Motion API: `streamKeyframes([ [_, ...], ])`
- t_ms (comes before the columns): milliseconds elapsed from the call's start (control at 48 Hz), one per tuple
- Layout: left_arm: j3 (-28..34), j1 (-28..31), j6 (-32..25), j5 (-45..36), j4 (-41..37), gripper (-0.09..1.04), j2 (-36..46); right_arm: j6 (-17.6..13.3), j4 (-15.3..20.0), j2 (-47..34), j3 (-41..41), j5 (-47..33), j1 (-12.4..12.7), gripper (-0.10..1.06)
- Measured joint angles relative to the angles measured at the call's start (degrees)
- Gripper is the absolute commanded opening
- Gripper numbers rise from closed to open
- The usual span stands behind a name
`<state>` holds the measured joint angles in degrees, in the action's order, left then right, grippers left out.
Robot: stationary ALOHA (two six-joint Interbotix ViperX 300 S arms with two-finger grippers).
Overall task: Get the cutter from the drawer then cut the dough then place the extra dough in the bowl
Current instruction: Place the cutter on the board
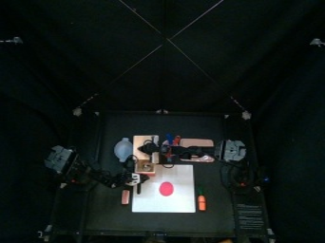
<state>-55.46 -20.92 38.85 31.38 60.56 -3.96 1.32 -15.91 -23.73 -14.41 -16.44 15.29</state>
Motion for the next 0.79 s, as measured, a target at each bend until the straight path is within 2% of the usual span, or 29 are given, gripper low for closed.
streamKeyframes([
  [208,-2.37,-1.41,-0.44,-4.22,-0.97,0.90,4.31,0.00,-0.09,0.09,0.00,0.09,0.00,0.17],
  [375,-7.29,-2.37,-0.62,-11.34,-7.91,0.90,15.21,0.00,-0.09,0.09,0.00,0.00,-0.09,0.17],
  [500,-9.76,-2.46,-2.11,-9.14,-12.13,0.89,22.76,0.00,-0.09,0.09,0.09,0.44,-0.09,0.17],
  [604,-12.13,-1.05,-7.29,-1.49,-19.16,0.88,29.27,-0.09,-0.09,0.09,0.44,0.88,-0.18,0.17],
  [708,-14.77,3.87,-16.52,6.68,-28.56,0.88,36.04,-0.35,-0.09,0.09,1.14,1.85,-0.26,0.17],
  [792,-16.08,7.38,-23.64,10.02,-34.45,0.88,39.46,-0.44,-0.09,0.44,1.93,3.34,-0.70,0.17],
])
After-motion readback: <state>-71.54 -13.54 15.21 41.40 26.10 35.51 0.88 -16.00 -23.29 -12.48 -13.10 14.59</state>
